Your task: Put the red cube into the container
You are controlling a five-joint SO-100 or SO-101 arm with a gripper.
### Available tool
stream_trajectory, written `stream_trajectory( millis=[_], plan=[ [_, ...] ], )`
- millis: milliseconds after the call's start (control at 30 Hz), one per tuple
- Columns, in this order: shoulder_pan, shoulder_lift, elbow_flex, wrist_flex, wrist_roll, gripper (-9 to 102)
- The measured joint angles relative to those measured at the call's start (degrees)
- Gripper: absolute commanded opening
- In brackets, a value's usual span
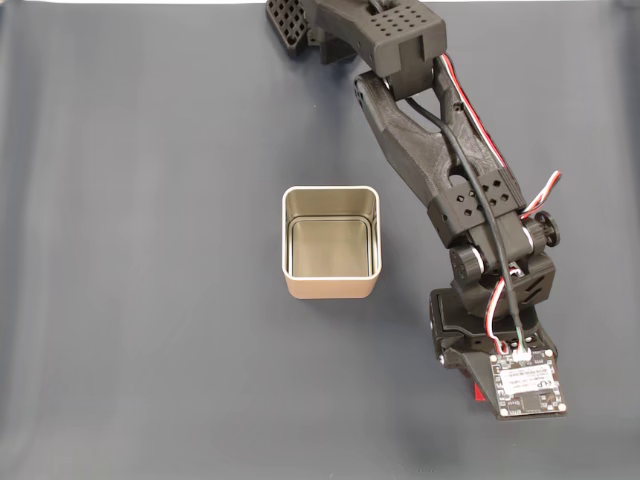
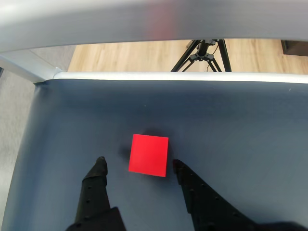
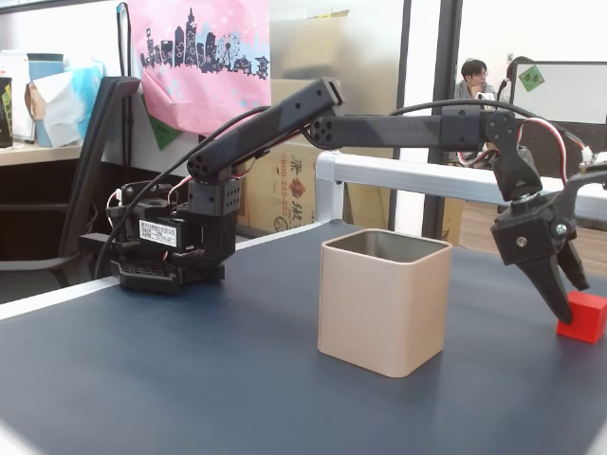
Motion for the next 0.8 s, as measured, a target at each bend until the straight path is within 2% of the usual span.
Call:
stream_trajectory(
  millis=[167, 367, 800],
  plan=[
    [0.1, -1.3, -1.6, -0.8, -0.2, 29],
    [0.0, -1.3, -1.7, -2.8, 0.4, 15],
    [0.1, -1.7, -1.8, -2.9, -1.1, 4]
  ],
)
